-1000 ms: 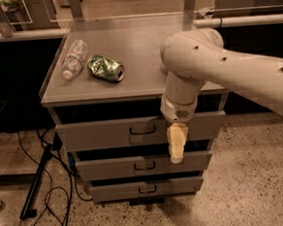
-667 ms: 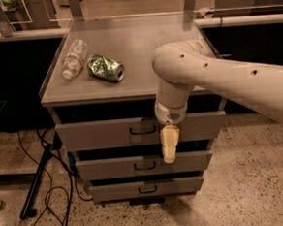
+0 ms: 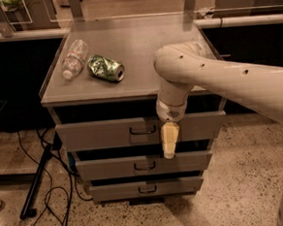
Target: Open top drawer
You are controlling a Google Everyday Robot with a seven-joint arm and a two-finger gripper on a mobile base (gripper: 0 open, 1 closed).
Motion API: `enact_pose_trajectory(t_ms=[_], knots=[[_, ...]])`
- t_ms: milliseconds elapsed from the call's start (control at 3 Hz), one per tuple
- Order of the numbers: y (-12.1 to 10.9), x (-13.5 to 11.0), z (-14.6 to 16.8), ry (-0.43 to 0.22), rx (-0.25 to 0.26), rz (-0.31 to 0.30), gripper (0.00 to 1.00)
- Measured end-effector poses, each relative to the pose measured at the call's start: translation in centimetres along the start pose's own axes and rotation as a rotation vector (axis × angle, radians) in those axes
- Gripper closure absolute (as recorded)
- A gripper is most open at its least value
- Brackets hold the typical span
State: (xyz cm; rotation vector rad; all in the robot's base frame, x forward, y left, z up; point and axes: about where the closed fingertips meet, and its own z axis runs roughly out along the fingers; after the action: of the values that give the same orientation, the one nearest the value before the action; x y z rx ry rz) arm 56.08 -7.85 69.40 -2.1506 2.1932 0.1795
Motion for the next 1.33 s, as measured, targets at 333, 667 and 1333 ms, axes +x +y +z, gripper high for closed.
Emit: enact_pose_trajectory(t_ms=[333,667,1333], knots=[[-0.2,0.0,1.2,-0.005,-0.017,0.004,0.0],[0.8,0.0,2.9,-0.016,-0.057,0.007,0.0],[2.8,1.1,1.2,-0.029,-0.055,0.024,0.0]])
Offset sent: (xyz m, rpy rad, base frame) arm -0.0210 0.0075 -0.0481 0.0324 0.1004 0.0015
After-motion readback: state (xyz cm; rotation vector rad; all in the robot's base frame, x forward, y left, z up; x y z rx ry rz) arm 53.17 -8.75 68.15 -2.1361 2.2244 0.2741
